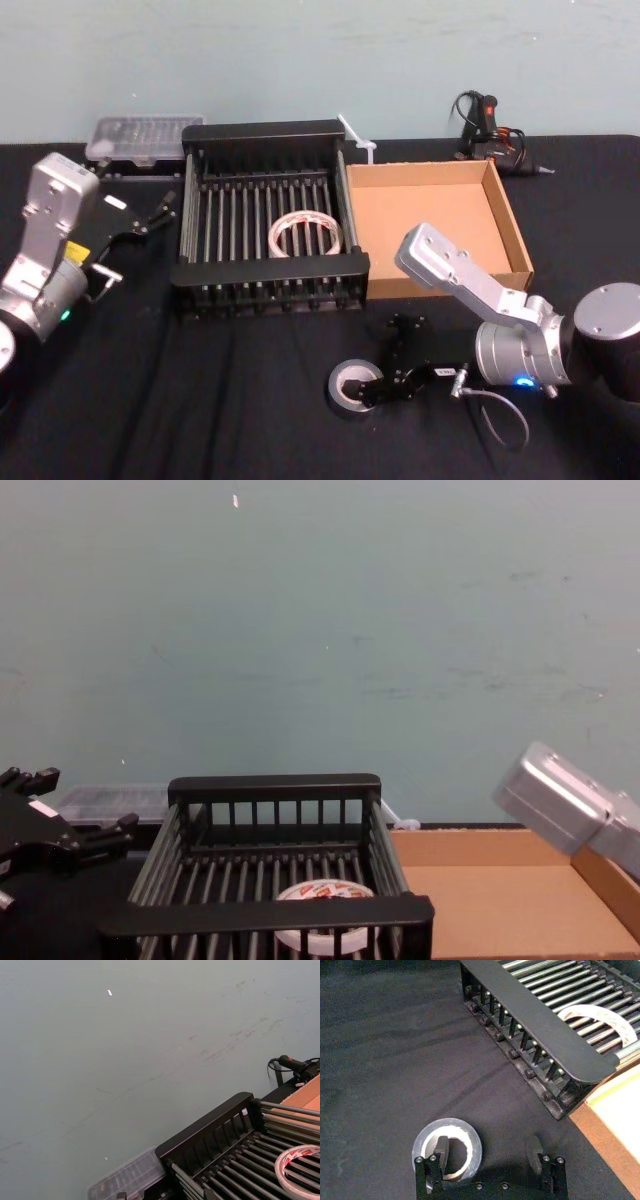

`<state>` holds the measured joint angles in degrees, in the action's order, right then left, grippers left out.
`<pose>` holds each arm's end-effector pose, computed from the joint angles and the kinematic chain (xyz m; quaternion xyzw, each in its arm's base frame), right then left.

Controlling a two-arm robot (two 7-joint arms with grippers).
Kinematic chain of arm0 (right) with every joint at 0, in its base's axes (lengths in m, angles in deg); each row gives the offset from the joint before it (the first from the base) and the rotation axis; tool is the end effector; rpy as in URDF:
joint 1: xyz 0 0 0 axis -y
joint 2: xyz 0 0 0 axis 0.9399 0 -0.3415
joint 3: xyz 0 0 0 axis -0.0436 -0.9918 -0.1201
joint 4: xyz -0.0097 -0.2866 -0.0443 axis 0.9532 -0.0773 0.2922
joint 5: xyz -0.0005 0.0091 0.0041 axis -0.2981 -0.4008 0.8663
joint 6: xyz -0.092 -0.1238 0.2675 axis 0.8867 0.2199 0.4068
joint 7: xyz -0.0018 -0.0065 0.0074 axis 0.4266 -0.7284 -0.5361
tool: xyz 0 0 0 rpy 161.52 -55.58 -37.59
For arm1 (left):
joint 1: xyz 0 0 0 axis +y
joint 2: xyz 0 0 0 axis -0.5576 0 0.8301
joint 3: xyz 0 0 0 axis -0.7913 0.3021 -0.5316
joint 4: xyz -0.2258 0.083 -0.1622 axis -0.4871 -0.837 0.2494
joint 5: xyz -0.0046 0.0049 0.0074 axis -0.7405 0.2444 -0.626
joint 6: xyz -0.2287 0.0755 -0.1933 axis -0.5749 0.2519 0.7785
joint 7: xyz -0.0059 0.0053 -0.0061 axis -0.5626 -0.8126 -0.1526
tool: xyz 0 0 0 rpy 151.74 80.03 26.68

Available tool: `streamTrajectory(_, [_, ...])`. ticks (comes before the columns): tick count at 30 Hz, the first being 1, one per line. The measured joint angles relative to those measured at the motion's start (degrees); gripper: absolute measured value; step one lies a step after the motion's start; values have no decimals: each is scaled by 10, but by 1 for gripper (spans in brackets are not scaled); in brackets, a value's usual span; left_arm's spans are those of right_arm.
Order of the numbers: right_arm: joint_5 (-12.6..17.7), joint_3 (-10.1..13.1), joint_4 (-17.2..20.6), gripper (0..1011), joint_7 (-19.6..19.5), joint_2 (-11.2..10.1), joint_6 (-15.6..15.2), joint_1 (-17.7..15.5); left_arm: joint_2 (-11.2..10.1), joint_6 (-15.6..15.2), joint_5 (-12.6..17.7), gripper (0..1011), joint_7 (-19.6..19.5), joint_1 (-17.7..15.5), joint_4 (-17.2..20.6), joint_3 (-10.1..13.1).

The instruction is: Pick up the white tape and place it into the black box , Pick up the silver tape and place it into the brown box.

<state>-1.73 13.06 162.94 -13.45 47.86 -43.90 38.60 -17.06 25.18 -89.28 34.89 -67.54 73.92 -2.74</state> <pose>0.3553 0.0017 -0.2668 -0.3169 0.0681 -0.2160 0.9210 0.3580 0.0827 -0.3023 0.1414 -0.1325 0.5799 0.7913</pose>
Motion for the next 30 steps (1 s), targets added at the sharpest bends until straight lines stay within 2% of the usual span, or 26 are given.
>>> streamTrajectory(8, [0, 0, 0, 1000, 0, 0, 0, 0, 0, 0, 0, 1001, 0, 0, 0, 0])
streamTrajectory(10, [0, 0, 0, 960, 0, 0, 0, 0, 0, 0, 0, 1001, 0, 0, 0, 0])
streamTrajectory(21, [0, 0, 0, 691, 0, 0, 0, 0, 0, 0, 0, 1001, 0, 0, 0, 0])
streamTrajectory(22, [0, 0, 0, 630, 0, 0, 0, 0, 0, 0, 0, 1001, 0, 0, 0, 0])
streamTrajectory(23, [0, 0, 0, 621, 0, 0, 0, 0, 0, 0, 0, 1001, 0, 0, 0, 0])
streamTrajectory(24, [0, 0, 1, 550, 0, 0, 0, 0, 0, 0, 0, 1001, 0, 0, 0, 0])
streamTrajectory(27, [0, 0, 1, 489, -1, 0, 0, 0, 0, 0, 0, 1001, 0, 0, 0, 0])
streamTrajectory(28, [0, 0, 1, 430, -1, 0, 0, 0, 0, 0, 0, 1001, 0, 0, 0, 0])
streamTrajectory(30, [0, 0, 1, 387, -1, 0, 0, 0, 0, 0, 0, 1001, 0, 0, 0, 0])
